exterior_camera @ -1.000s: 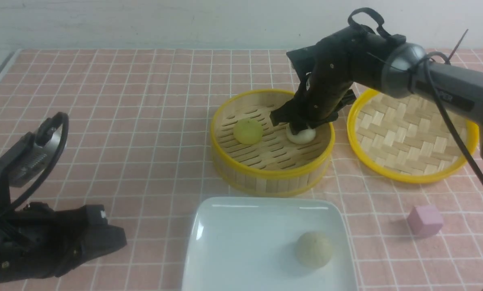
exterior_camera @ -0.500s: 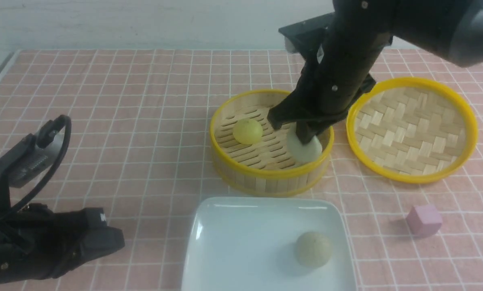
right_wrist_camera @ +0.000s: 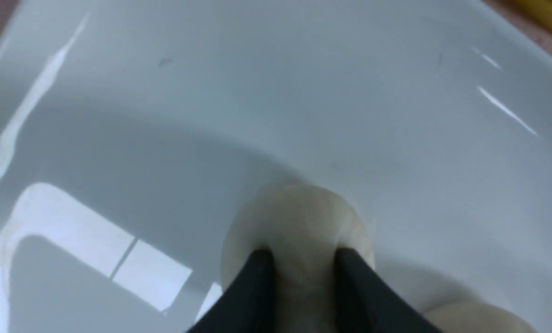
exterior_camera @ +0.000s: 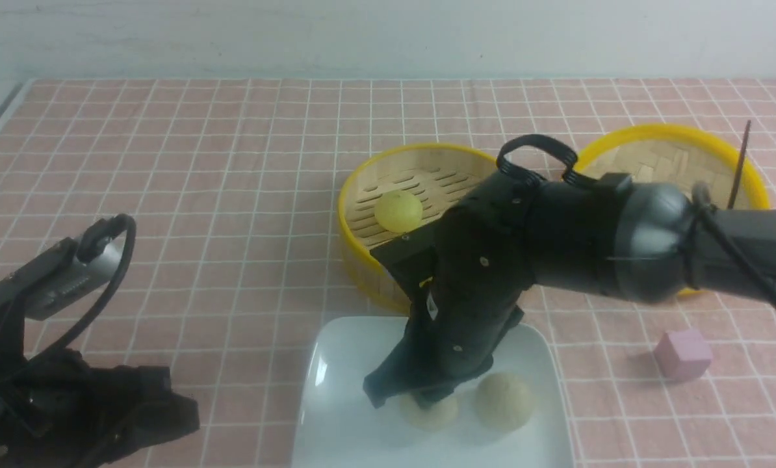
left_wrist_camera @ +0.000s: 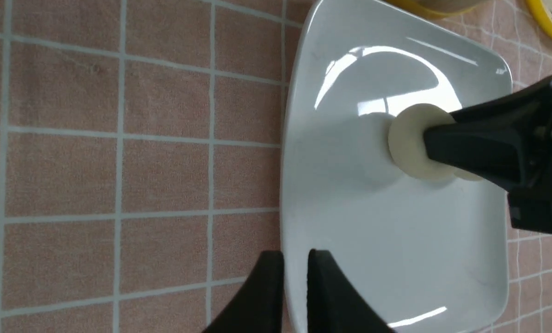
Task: Put the steamed buns into the plate on the pink tablecloth.
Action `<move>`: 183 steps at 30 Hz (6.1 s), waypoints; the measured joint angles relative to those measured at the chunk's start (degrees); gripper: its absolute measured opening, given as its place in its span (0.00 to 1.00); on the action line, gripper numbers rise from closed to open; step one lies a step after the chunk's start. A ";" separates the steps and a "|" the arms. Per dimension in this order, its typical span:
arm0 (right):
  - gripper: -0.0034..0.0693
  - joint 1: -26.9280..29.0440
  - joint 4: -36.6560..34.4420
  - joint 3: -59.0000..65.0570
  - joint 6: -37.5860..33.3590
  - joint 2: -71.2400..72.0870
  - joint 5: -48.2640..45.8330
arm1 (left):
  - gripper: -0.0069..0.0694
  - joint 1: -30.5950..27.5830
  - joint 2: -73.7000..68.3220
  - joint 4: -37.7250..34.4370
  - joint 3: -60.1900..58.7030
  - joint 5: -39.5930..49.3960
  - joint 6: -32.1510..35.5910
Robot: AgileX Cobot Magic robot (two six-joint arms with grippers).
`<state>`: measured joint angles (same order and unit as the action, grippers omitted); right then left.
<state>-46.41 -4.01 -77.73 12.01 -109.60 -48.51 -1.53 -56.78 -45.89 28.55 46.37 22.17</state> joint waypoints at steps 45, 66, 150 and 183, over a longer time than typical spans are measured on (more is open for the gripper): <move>0.05 26.28 2.11 31.94 -12.31 58.25 -6.33 | 0.53 30.13 -58.80 30.12 69.72 2.31 -23.90; 0.08 26.28 1.46 31.94 -12.31 55.79 -3.51 | 0.18 30.32 -71.65 40.73 83.24 4.55 -30.62; 0.04 26.28 -2.49 51.55 -10.60 99.22 23.88 | 0.25 42.32 -39.00 51.01 41.36 7.50 -46.00; 0.08 43.73 3.44 78.01 -10.78 110.16 25.10 | 0.10 42.32 -29.04 58.42 41.36 13.06 -46.00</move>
<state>-2.68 -0.57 0.28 1.23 0.56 -23.41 40.79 -85.82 12.53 69.91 59.43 -23.82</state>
